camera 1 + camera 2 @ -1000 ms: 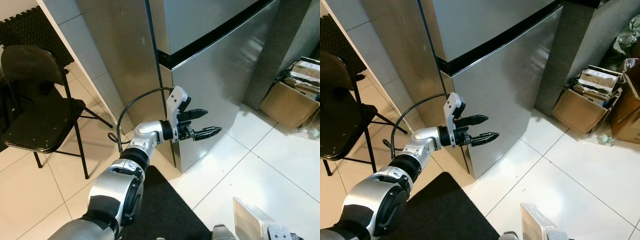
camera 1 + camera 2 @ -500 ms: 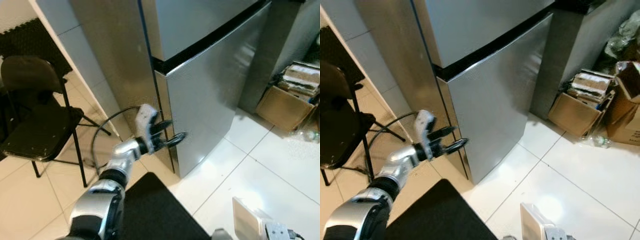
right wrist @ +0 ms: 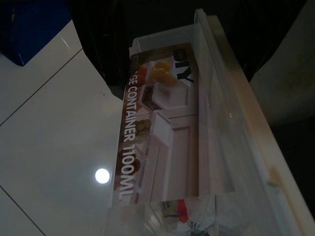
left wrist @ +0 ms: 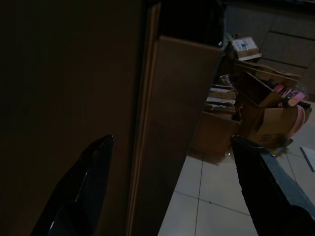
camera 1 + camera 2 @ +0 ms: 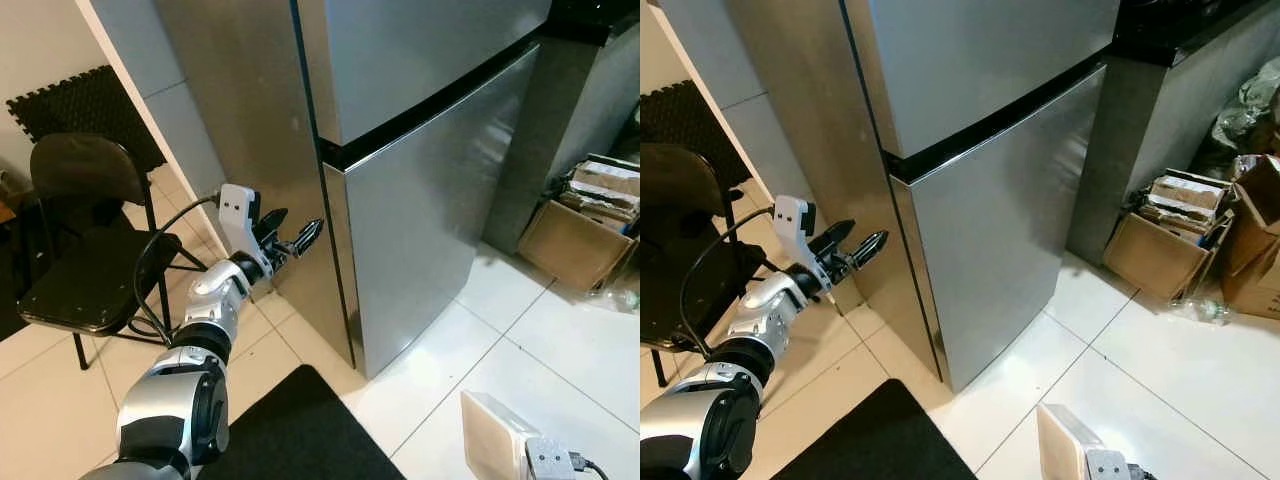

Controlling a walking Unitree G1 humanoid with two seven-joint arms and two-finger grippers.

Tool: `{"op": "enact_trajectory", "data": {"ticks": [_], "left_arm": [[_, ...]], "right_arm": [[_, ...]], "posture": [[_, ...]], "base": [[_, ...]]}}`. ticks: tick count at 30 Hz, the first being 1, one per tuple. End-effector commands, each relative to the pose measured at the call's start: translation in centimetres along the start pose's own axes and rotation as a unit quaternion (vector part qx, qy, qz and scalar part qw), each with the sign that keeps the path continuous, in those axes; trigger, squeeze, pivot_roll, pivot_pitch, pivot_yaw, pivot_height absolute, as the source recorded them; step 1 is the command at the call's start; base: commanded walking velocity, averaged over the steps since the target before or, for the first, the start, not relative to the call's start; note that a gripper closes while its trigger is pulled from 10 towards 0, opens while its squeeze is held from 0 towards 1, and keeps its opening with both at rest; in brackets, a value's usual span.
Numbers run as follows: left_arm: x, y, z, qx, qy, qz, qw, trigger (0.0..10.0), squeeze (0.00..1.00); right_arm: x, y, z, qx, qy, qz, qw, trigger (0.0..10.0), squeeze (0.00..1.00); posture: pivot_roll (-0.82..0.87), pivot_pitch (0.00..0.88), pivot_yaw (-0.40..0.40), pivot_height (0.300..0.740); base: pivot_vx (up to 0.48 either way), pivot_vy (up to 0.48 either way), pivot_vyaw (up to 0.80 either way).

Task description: Restocking fridge

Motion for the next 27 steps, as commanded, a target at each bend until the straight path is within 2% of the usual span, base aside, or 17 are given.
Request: {"op": "enact_trajectory", "data": {"ticks": [1,8,15,19,21,27], "left_arm": [[-0.5,-0.6,0.2,0.003,0.003,-0.007,1.0,10.0,0.0],[-2.2,-2.0,0.4,0.007,-0.02,-0.038,0.999,10.0,0.0],[-3.6,-3.2,0.6,0.015,-0.043,-0.061,0.997,10.0,0.0],[-3.9,-3.7,1.2,0.014,-0.052,-0.059,0.997,10.0,0.0],[-3.8,-4.2,2.1,0.007,-0.061,-0.045,0.997,10.0,0.0],[-3.5,-4.9,3.8,-0.01,-0.072,-0.016,0.997,10.0,0.0]], "right_arm": [[0.8,0.1,-0.5,0.009,-0.001,0.009,1.0,10.0,0.0],[0.9,0.4,-1.2,0.012,0.013,0.018,1.0,10.0,0.0],[0.6,1.1,-2.6,0.013,0.019,0.02,1.0,10.0,0.0],[0.5,1.6,-3.5,0.018,0.021,0.021,0.999,10.0,0.0],[0.3,2.1,-4.4,0.023,0.022,0.02,0.999,10.0,0.0],[-0.1,2.8,-5.4,0.027,0.023,0.016,0.999,10.0,0.0]], "posture": [[-0.15,0.079,0.077,0.74],[-0.17,0.101,0.058,0.74],[-0.19,0.168,0.04,0.74],[-0.21,0.197,0.038,0.74],[-0.22,0.216,0.038,0.74],[-0.23,0.242,0.044,0.74]], "base": [[0.0,0.0,0.0],[0.0,0.0,0.0],[0.0,0.0,0.0],[0.0,0.0,0.0],[0.0,0.0,0.0],[0.0,0.0,0.0]]}}
Point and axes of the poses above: a point about 5 cm out from each wrist's last joint towards the gripper, its own y axis pointing back from the gripper into the wrist, its own z axis along the axis of the wrist's last joint, x = y × z, the point moved 5 cm from there along -y, pointing out of the wrist towards the gripper, and after that the axes turned 12 degrees about y, right-handed, at the moved point
